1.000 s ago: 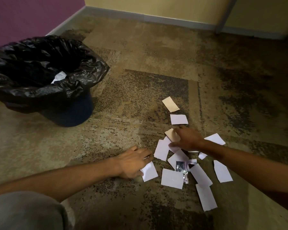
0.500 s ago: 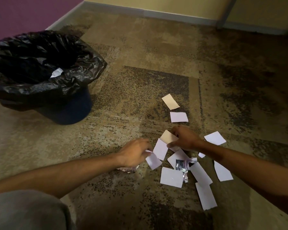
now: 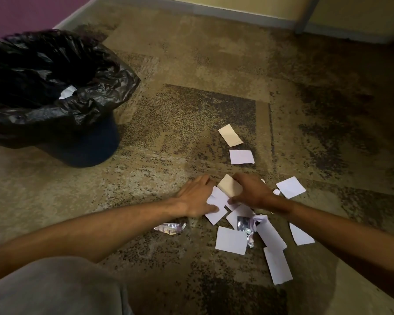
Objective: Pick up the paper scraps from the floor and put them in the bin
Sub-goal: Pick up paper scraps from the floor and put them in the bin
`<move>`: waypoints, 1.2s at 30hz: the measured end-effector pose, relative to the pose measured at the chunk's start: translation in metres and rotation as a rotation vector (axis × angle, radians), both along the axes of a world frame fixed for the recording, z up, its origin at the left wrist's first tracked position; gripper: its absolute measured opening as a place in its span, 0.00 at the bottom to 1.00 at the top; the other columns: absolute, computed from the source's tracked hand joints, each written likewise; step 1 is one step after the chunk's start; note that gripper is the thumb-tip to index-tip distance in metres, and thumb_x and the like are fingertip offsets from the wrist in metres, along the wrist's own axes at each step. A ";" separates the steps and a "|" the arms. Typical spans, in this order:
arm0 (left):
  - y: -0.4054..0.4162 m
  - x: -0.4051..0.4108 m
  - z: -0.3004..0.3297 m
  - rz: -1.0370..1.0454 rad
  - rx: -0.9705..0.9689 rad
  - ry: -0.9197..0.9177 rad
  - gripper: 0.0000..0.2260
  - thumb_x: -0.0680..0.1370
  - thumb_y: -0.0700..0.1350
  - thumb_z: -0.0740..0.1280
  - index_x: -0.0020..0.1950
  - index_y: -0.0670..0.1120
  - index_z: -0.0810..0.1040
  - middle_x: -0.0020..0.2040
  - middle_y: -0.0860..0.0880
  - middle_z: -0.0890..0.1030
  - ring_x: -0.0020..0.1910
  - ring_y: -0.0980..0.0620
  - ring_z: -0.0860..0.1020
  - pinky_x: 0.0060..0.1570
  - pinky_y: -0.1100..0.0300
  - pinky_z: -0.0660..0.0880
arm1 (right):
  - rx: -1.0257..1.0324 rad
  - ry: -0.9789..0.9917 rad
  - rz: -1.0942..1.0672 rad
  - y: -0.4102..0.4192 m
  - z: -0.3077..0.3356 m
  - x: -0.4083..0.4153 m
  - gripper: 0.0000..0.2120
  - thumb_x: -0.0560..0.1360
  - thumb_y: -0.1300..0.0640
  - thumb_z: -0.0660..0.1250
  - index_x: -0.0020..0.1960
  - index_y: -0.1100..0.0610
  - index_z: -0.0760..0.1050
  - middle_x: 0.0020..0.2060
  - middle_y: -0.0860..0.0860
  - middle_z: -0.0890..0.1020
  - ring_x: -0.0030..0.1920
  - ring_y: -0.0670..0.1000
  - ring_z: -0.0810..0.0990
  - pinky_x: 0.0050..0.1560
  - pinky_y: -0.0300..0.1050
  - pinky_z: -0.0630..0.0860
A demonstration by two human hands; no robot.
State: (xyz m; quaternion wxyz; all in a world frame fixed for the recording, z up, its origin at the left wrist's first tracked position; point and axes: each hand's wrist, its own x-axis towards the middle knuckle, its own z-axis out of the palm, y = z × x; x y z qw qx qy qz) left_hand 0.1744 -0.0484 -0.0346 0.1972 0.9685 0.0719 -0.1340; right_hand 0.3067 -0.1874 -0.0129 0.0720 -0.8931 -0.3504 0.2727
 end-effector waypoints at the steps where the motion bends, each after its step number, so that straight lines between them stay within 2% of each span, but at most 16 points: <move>1: -0.001 0.002 -0.001 -0.006 0.011 0.006 0.38 0.73 0.62 0.67 0.76 0.44 0.59 0.75 0.43 0.60 0.73 0.43 0.60 0.69 0.46 0.64 | -0.012 -0.009 0.002 0.000 0.000 0.000 0.35 0.65 0.46 0.79 0.67 0.54 0.70 0.65 0.54 0.77 0.61 0.57 0.75 0.57 0.50 0.75; 5: -0.003 0.006 0.000 -0.042 0.046 0.000 0.36 0.74 0.59 0.68 0.75 0.46 0.60 0.74 0.43 0.59 0.72 0.43 0.58 0.68 0.45 0.63 | -0.045 -0.078 0.029 0.000 0.003 -0.005 0.37 0.62 0.41 0.78 0.66 0.53 0.71 0.63 0.53 0.77 0.60 0.56 0.76 0.55 0.50 0.76; 11: -0.003 0.005 -0.001 -0.043 0.025 -0.047 0.31 0.73 0.59 0.69 0.72 0.49 0.66 0.74 0.44 0.61 0.72 0.44 0.59 0.66 0.47 0.64 | -0.104 -0.213 0.120 -0.001 0.000 -0.013 0.37 0.64 0.40 0.76 0.66 0.55 0.70 0.63 0.54 0.76 0.60 0.57 0.77 0.52 0.48 0.73; 17: -0.002 0.002 -0.003 0.027 -0.092 -0.119 0.28 0.70 0.57 0.73 0.64 0.46 0.69 0.63 0.47 0.70 0.61 0.48 0.69 0.53 0.54 0.69 | -0.078 -0.037 0.041 -0.001 -0.003 -0.011 0.35 0.64 0.44 0.78 0.65 0.55 0.69 0.62 0.55 0.78 0.60 0.57 0.77 0.52 0.47 0.73; 20: 0.000 -0.001 0.000 0.124 -0.256 -0.096 0.25 0.69 0.53 0.76 0.60 0.48 0.68 0.54 0.48 0.78 0.50 0.48 0.76 0.43 0.55 0.72 | -0.085 0.037 0.004 0.001 -0.001 -0.006 0.40 0.63 0.43 0.79 0.68 0.55 0.65 0.63 0.54 0.77 0.60 0.56 0.76 0.57 0.50 0.75; 22: 0.002 -0.004 0.001 0.227 -0.411 -0.091 0.24 0.68 0.49 0.78 0.56 0.50 0.68 0.48 0.50 0.80 0.45 0.49 0.79 0.41 0.54 0.76 | -0.093 0.104 -0.030 0.002 0.001 -0.002 0.41 0.61 0.42 0.80 0.67 0.53 0.65 0.61 0.53 0.77 0.58 0.55 0.76 0.57 0.52 0.77; 26: 0.009 -0.006 0.007 0.329 -0.524 -0.079 0.24 0.66 0.45 0.79 0.58 0.48 0.74 0.56 0.50 0.79 0.52 0.50 0.79 0.53 0.52 0.77 | 0.017 0.244 -0.101 0.000 0.005 0.006 0.29 0.64 0.50 0.79 0.60 0.56 0.72 0.55 0.53 0.79 0.54 0.54 0.79 0.54 0.52 0.78; 29: 0.016 -0.007 0.013 0.352 -0.577 -0.043 0.13 0.67 0.42 0.79 0.45 0.46 0.78 0.47 0.47 0.83 0.44 0.48 0.80 0.49 0.52 0.79 | 0.035 0.279 -0.070 0.000 0.007 0.008 0.18 0.72 0.57 0.73 0.60 0.61 0.76 0.55 0.57 0.80 0.55 0.56 0.78 0.50 0.49 0.76; 31: 0.020 -0.008 0.019 0.328 -0.583 -0.034 0.09 0.68 0.41 0.78 0.41 0.46 0.78 0.44 0.47 0.83 0.42 0.49 0.80 0.45 0.55 0.78 | 0.032 0.279 -0.038 0.002 0.007 0.010 0.12 0.74 0.59 0.70 0.56 0.62 0.79 0.54 0.59 0.81 0.54 0.58 0.79 0.47 0.47 0.74; 34: 0.031 -0.009 0.030 0.345 -0.593 -0.036 0.08 0.70 0.40 0.76 0.47 0.43 0.82 0.46 0.48 0.83 0.43 0.52 0.81 0.42 0.62 0.77 | 0.061 0.250 -0.015 0.007 0.015 0.013 0.03 0.74 0.58 0.71 0.43 0.58 0.80 0.44 0.55 0.82 0.48 0.57 0.80 0.42 0.45 0.72; 36: 0.039 -0.011 0.041 0.372 -0.597 -0.077 0.09 0.72 0.40 0.75 0.51 0.41 0.82 0.46 0.50 0.83 0.44 0.52 0.81 0.42 0.64 0.76 | 0.093 0.263 0.007 0.012 0.027 0.014 0.06 0.75 0.58 0.70 0.39 0.53 0.78 0.40 0.51 0.80 0.46 0.55 0.78 0.39 0.42 0.70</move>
